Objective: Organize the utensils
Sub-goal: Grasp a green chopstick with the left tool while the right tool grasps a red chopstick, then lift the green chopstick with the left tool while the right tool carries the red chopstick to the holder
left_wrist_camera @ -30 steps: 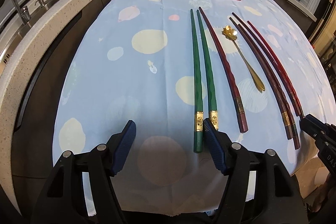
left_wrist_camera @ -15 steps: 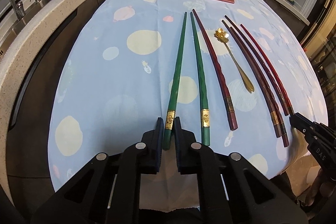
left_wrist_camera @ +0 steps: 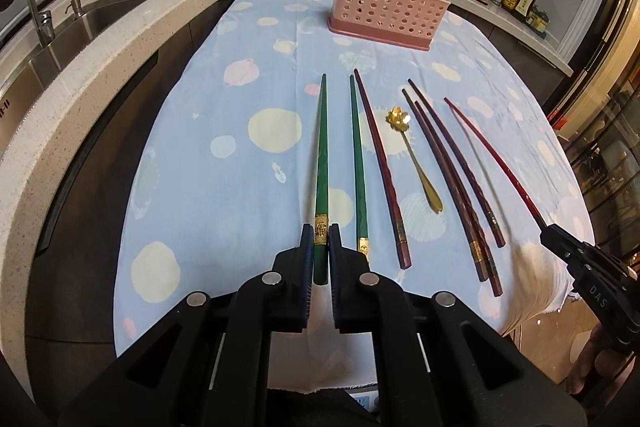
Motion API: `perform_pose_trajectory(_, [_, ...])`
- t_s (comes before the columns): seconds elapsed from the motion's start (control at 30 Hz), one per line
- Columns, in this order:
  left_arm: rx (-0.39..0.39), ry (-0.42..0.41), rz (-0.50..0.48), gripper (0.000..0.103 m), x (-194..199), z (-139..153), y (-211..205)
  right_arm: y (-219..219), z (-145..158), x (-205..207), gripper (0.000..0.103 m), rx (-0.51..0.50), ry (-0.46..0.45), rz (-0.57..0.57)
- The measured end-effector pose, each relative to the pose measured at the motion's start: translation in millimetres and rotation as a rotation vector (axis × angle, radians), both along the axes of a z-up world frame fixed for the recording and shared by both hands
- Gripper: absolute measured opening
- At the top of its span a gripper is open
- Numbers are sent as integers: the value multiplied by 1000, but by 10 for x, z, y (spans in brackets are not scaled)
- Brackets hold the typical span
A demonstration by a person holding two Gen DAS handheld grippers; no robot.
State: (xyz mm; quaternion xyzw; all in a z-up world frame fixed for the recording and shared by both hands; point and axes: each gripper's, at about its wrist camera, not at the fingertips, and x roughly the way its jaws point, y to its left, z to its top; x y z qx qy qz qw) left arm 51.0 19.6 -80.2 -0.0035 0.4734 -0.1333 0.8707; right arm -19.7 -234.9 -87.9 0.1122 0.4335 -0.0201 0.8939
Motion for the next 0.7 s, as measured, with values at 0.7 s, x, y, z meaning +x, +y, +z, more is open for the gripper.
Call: perform_pose_trajectory(0.7, [-46,-263,38,7,497,1076,-76,-280,1073,358,7,-8,-273,-57])
